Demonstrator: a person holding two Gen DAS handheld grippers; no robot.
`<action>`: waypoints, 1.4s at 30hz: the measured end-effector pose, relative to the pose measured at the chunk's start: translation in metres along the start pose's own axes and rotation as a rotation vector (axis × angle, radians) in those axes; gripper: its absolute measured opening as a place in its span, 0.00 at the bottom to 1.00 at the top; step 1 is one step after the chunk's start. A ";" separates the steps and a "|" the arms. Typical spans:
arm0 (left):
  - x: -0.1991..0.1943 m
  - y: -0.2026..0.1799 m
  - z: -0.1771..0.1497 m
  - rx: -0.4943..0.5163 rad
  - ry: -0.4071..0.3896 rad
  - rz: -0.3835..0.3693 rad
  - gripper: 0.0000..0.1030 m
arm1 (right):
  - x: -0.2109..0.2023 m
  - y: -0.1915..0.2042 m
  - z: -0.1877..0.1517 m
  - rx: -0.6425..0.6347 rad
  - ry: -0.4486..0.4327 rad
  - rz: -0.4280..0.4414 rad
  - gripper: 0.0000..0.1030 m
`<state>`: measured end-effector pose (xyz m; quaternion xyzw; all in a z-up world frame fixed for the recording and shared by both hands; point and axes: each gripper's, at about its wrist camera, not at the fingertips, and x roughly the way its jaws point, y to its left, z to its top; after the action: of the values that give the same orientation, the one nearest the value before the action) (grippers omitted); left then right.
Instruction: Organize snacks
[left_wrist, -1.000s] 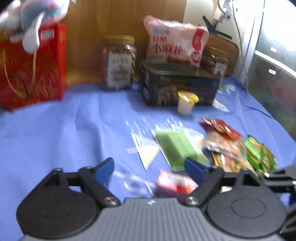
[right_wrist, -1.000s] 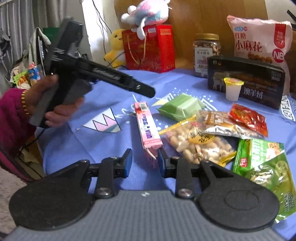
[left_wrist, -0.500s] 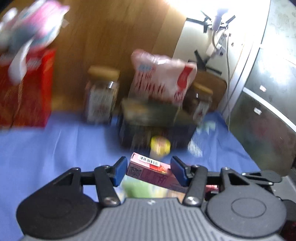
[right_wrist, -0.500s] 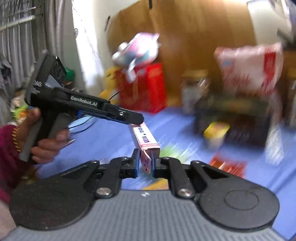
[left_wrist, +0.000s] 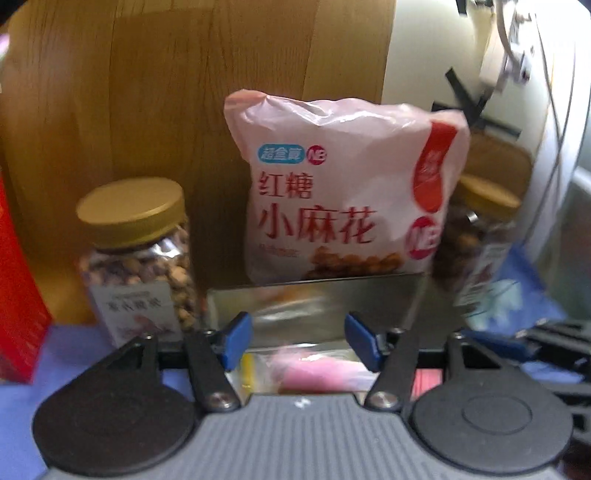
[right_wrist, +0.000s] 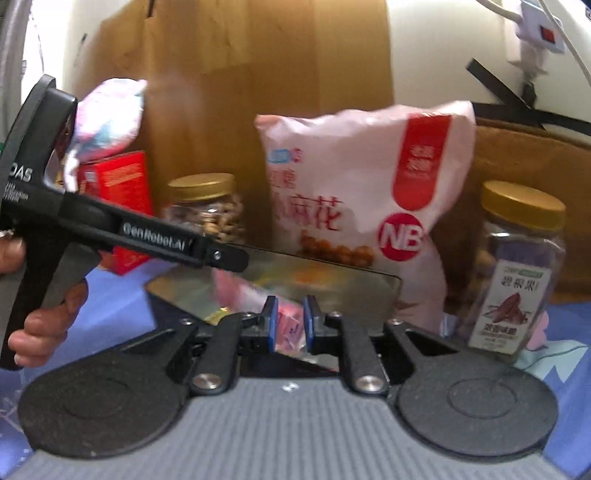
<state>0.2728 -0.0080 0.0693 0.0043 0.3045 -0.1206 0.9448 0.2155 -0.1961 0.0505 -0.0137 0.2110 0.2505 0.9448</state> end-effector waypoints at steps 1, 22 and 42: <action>-0.003 -0.003 -0.003 0.024 -0.012 0.025 0.60 | -0.003 -0.001 -0.003 0.013 -0.004 -0.003 0.26; -0.164 -0.122 -0.109 0.296 -0.128 0.156 0.85 | -0.157 0.034 -0.085 0.430 -0.198 -0.081 0.57; -0.138 -0.181 -0.136 0.316 0.095 0.008 0.85 | -0.215 0.002 -0.142 0.587 -0.246 -0.232 0.61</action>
<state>0.0444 -0.1415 0.0505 0.1596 0.3261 -0.1631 0.9174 -0.0101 -0.3139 0.0087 0.2655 0.1555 0.0694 0.9490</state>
